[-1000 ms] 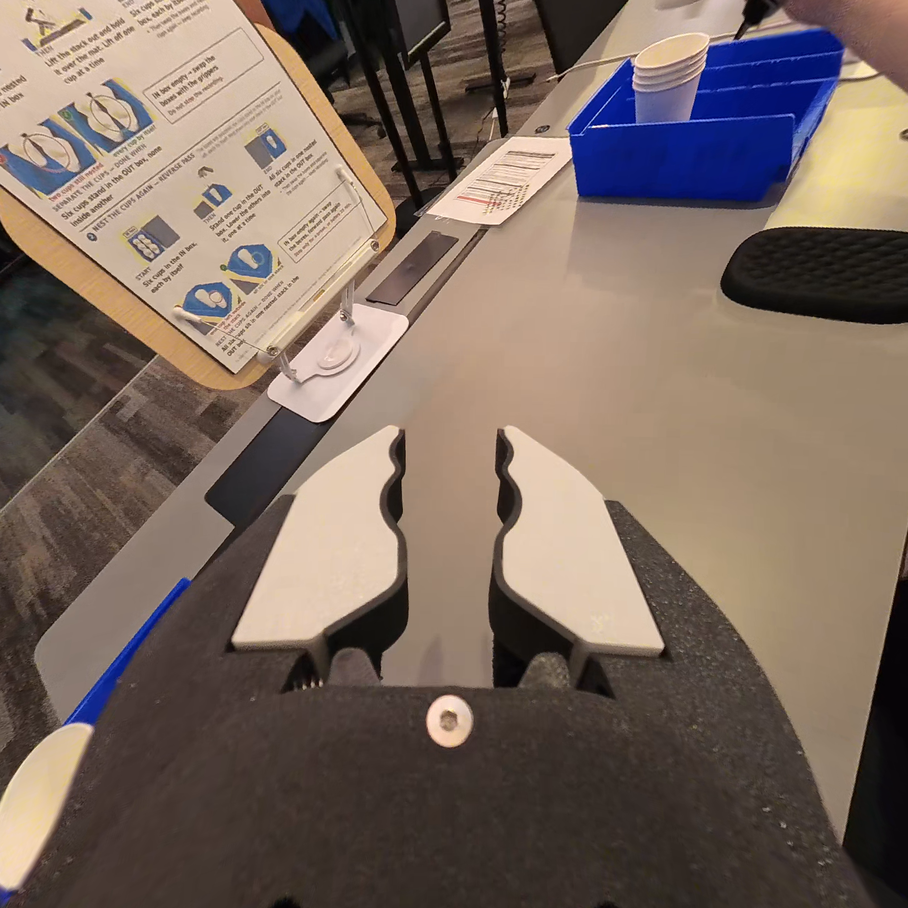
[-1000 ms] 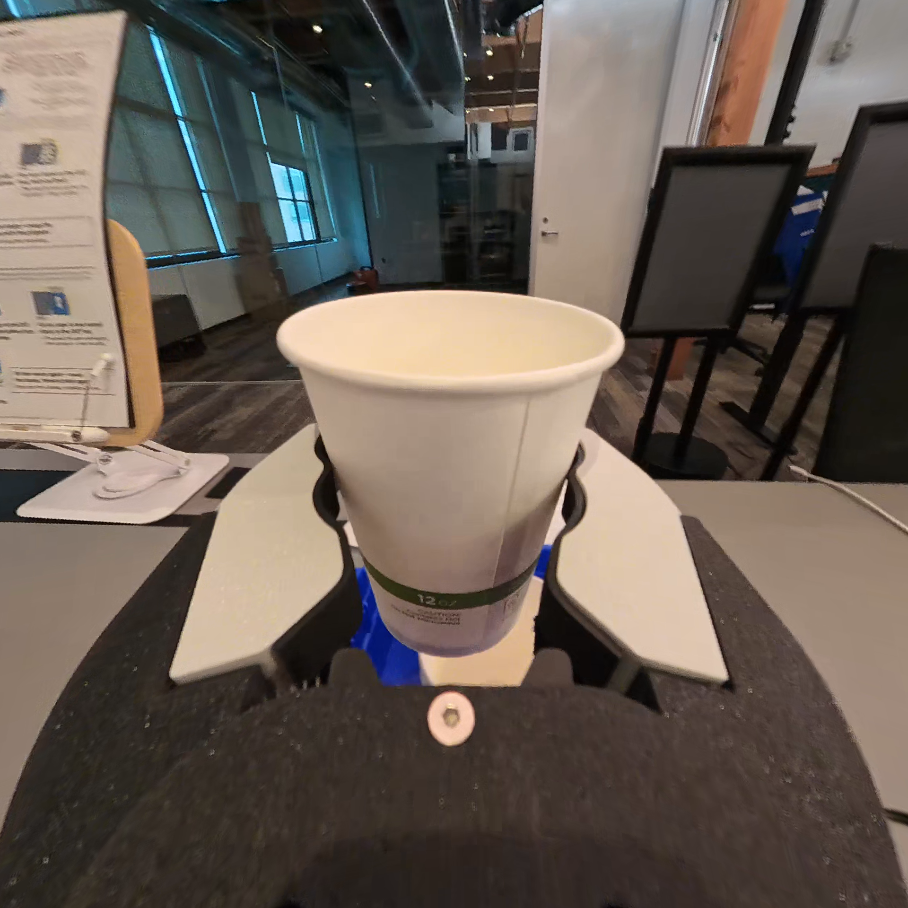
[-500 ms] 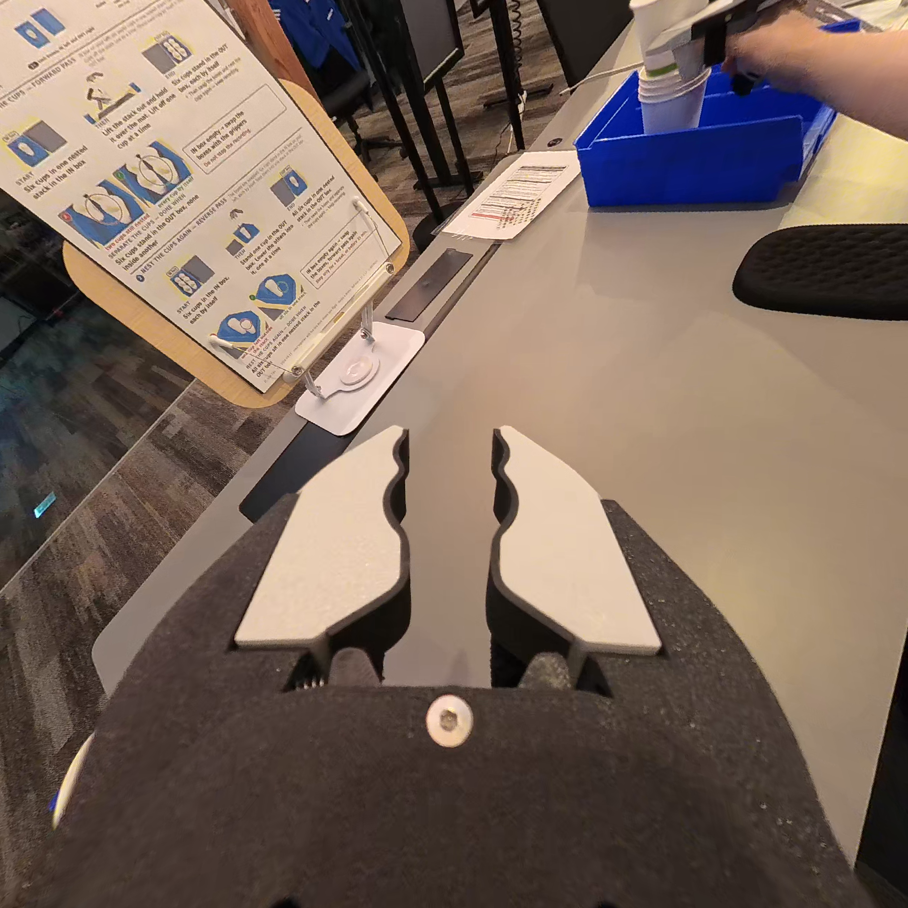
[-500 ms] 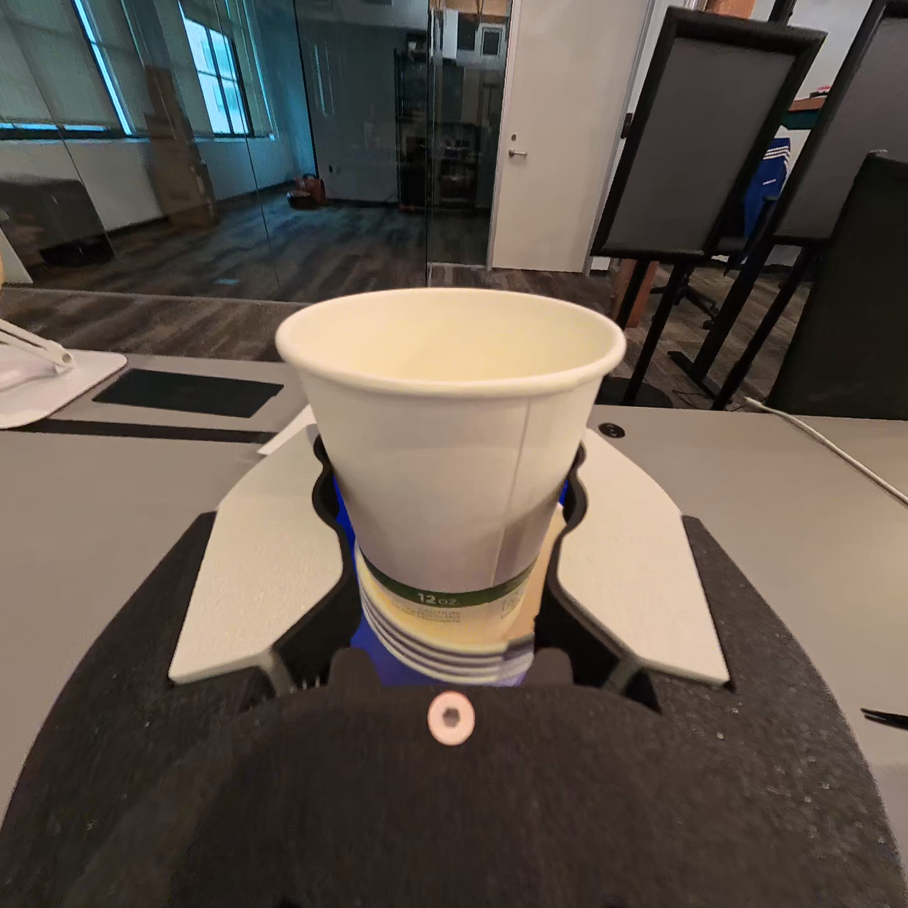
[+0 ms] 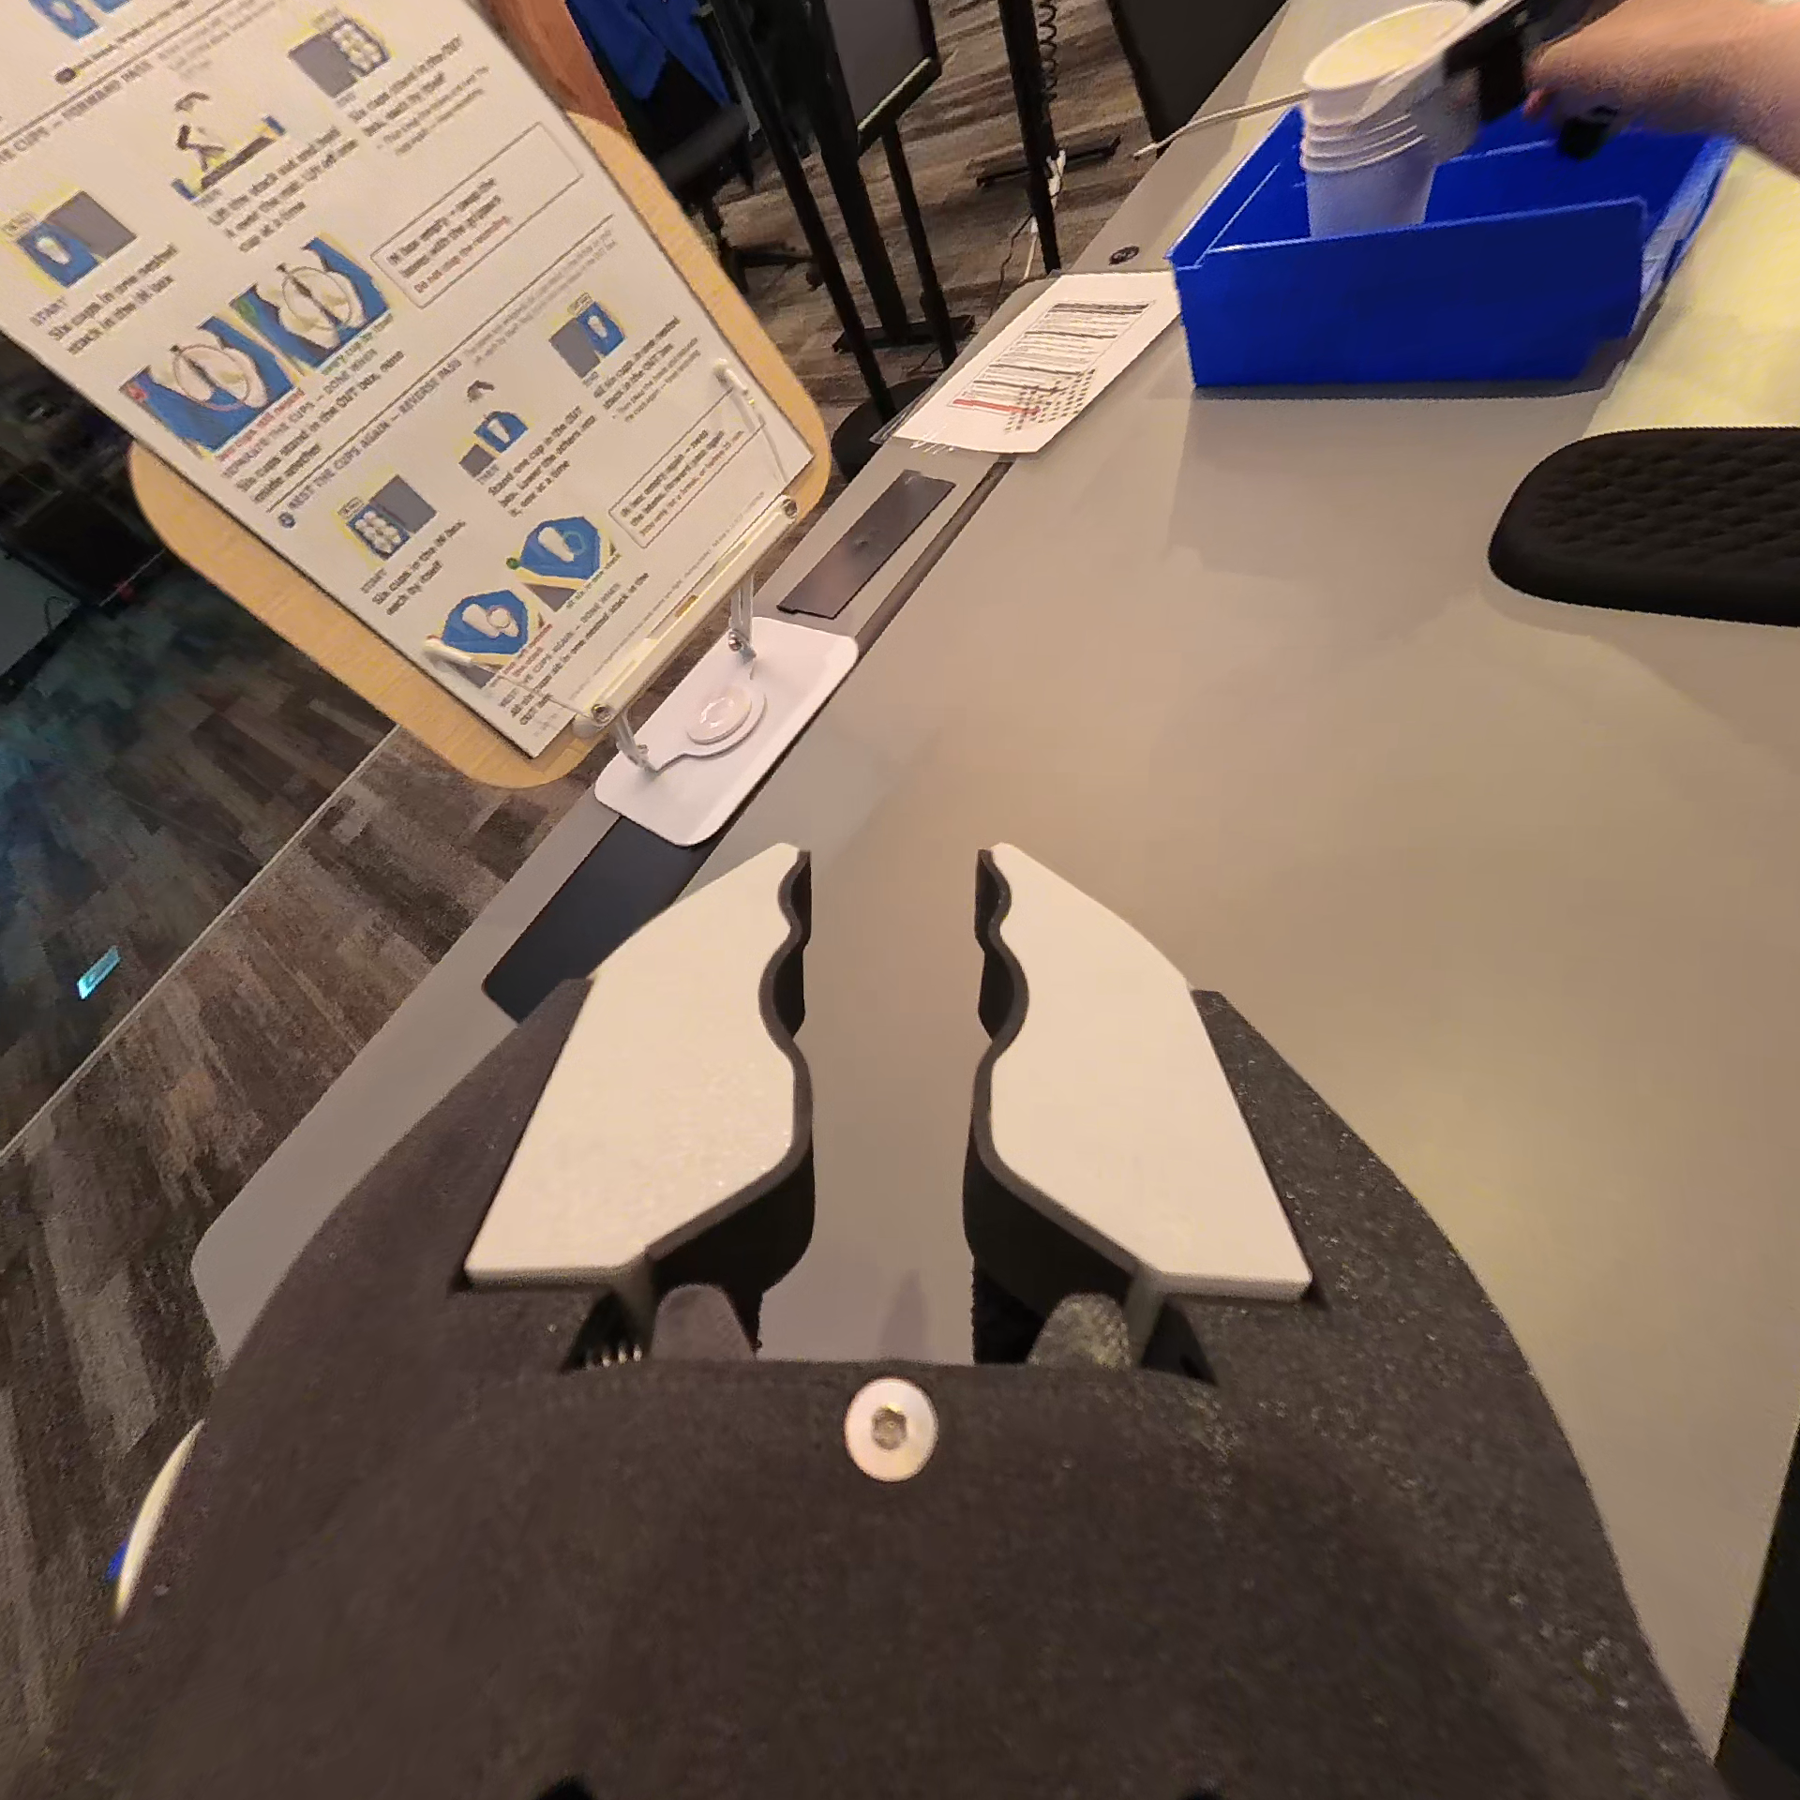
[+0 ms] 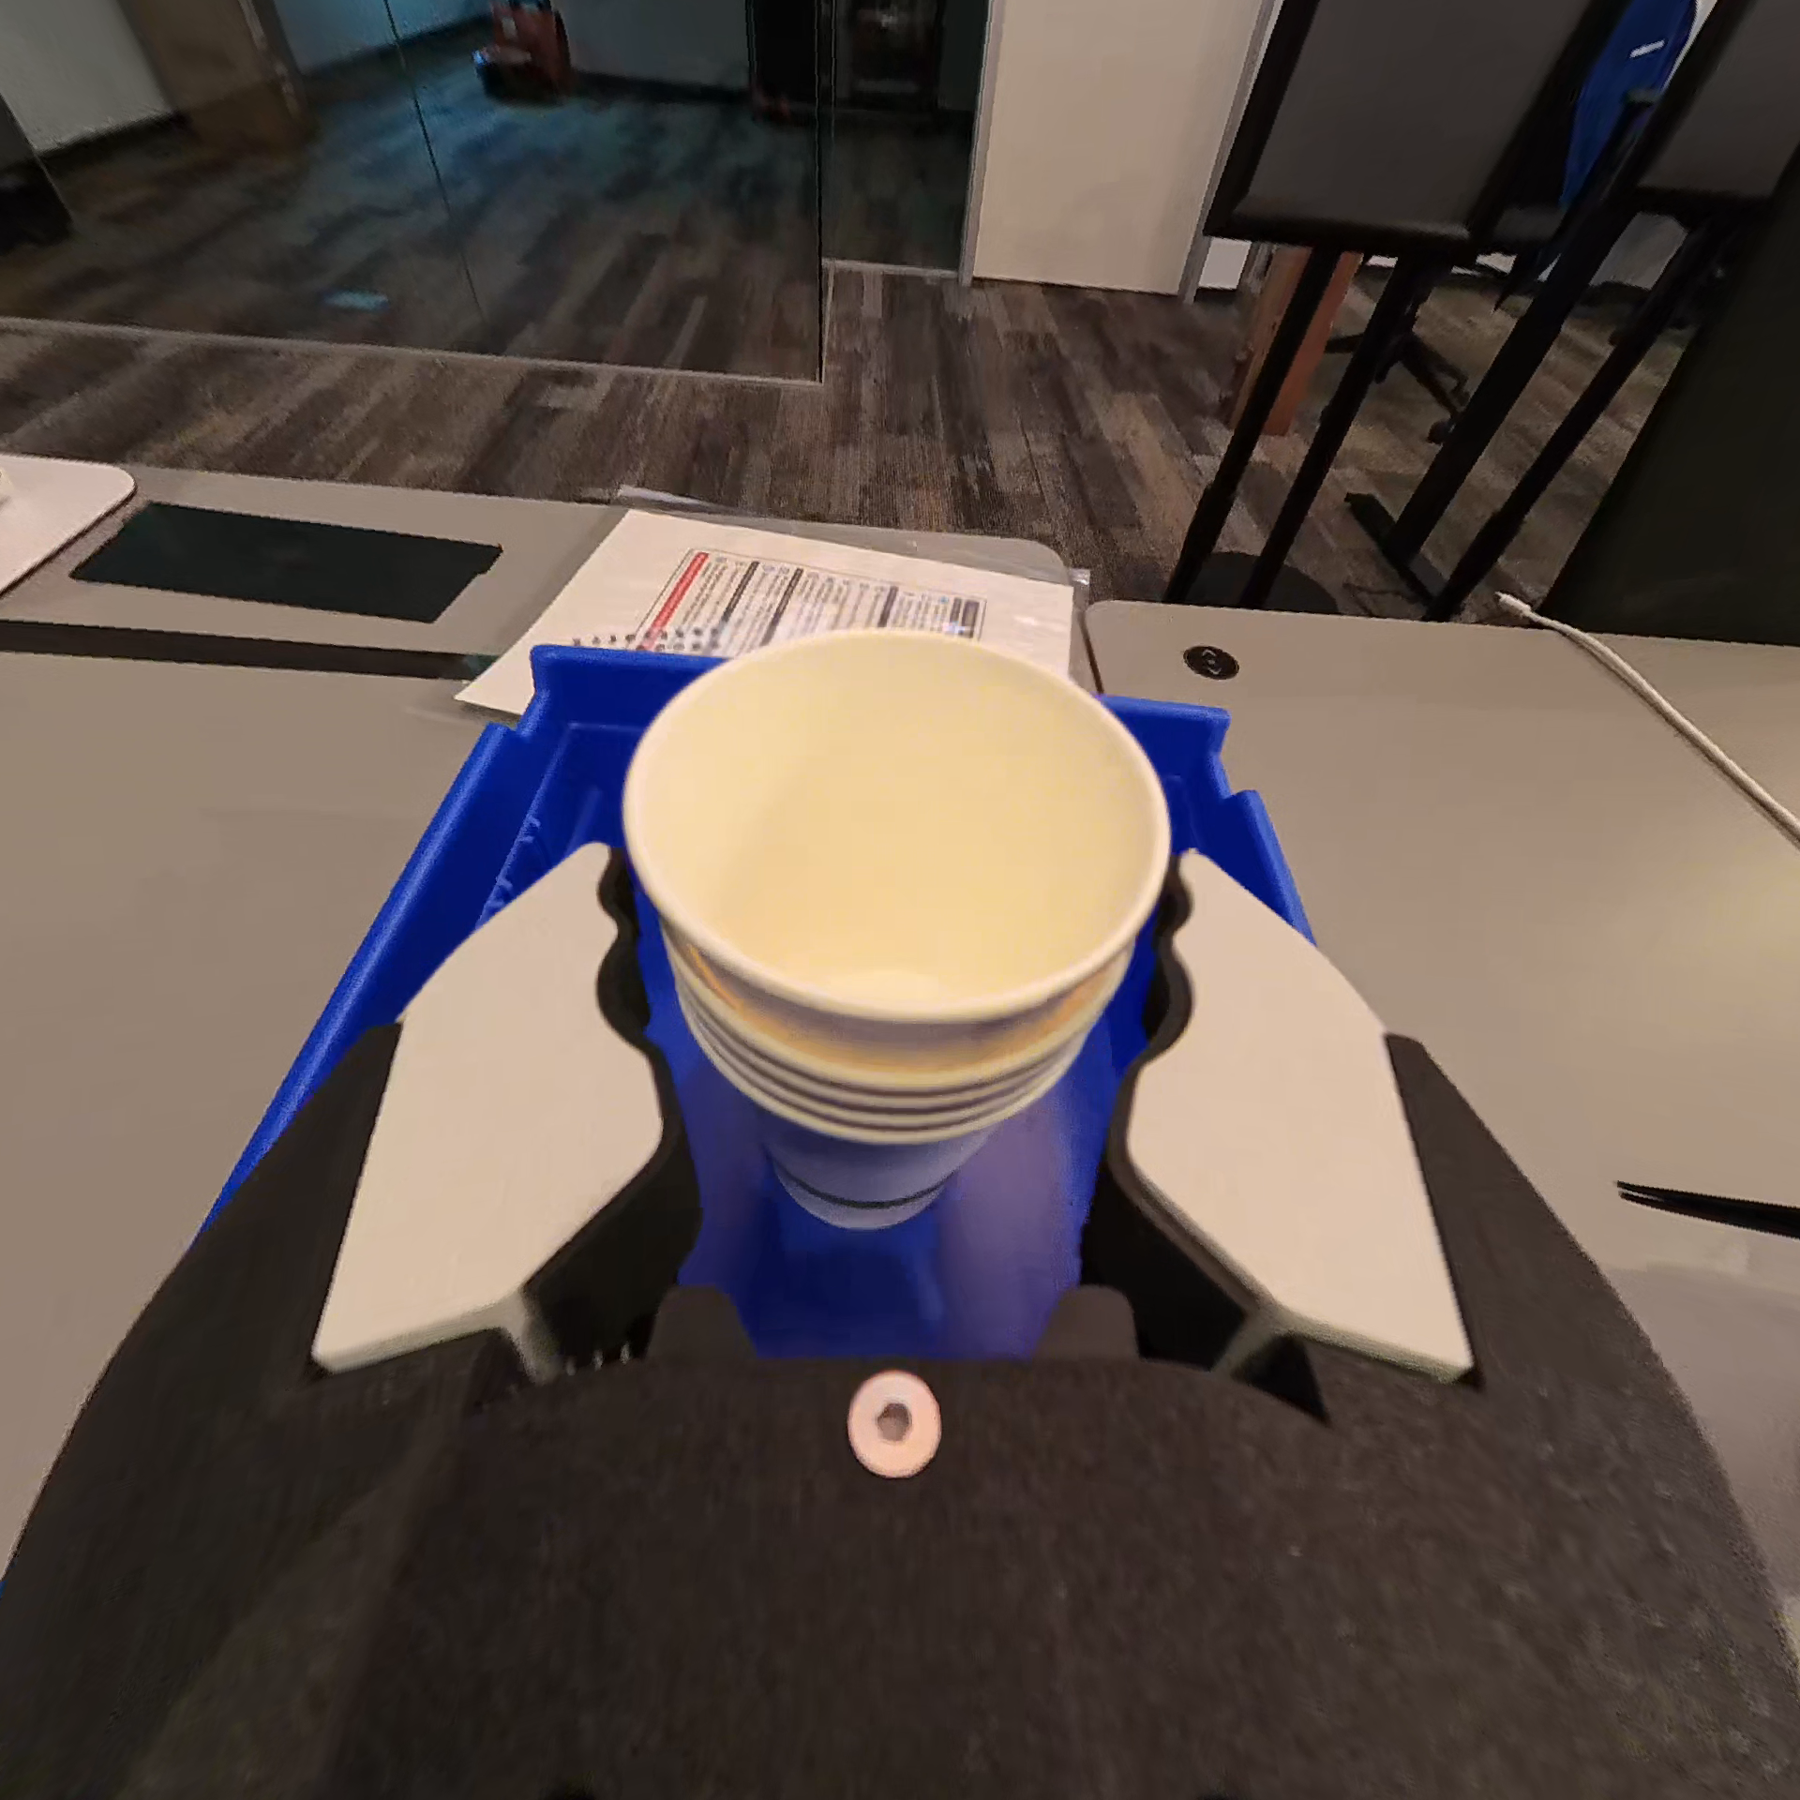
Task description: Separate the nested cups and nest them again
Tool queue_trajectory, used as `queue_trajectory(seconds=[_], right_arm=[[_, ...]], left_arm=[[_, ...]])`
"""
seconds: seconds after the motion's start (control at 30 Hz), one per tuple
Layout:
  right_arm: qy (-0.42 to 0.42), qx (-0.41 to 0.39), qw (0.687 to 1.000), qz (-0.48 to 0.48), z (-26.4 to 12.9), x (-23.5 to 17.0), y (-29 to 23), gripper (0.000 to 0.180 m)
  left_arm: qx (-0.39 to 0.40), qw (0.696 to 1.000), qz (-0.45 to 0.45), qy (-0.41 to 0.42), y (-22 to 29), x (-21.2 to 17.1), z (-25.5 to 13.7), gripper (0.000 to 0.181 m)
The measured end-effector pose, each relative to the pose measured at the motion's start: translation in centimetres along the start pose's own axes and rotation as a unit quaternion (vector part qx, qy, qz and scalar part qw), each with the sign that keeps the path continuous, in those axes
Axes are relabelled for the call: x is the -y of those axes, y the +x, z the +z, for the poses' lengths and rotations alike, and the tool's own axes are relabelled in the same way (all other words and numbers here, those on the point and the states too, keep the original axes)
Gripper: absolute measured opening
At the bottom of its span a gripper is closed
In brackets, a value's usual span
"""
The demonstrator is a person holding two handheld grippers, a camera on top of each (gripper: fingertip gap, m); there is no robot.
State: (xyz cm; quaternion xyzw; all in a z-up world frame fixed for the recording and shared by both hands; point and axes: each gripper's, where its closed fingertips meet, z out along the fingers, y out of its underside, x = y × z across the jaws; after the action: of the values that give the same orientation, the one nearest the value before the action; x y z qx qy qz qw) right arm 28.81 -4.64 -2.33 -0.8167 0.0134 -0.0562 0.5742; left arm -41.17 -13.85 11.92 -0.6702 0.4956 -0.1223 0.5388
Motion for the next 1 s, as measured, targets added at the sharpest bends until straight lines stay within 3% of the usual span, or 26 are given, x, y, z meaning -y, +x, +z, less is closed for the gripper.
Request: queue_trajectory(seconds=[0.2, 0.33, 0.57, 0.77, 1.0], right_arm=[[0.012, 0.008, 1.0, -0.025, -2.3, 0.9, -0.5, 0.111], [0.067, 0.044, 0.996, -0.043, -4.8, 4.1, -2.8, 0.11], [0.121, 0.134, 0.98, -0.081, -7.8, 8.5, -10.1, 0.11], [0.145, 0.173, 0.968, -0.109, -9.5, 10.0, -14.3, 0.11], [0.131, 0.182, 0.967, -0.124, -10.6, 9.2, -15.2, 0.109]], left_arm=[[0.062, 0.997, -0.016, -0.044, -5.1, -3.3, -1.4, 0.031], [0.113, 0.983, -0.019, -0.142, -11.3, -9.3, -2.7, 0.032], [0.145, 0.904, 0.041, -0.4, -19.6, -22.9, -3.6, 0.036], [0.139, 0.878, 0.03, -0.458, -23.1, -28.0, -1.7, 0.038], [0.115, 0.86, -0.01, -0.497, -24.3, -31.7, -0.4, 0.032]])
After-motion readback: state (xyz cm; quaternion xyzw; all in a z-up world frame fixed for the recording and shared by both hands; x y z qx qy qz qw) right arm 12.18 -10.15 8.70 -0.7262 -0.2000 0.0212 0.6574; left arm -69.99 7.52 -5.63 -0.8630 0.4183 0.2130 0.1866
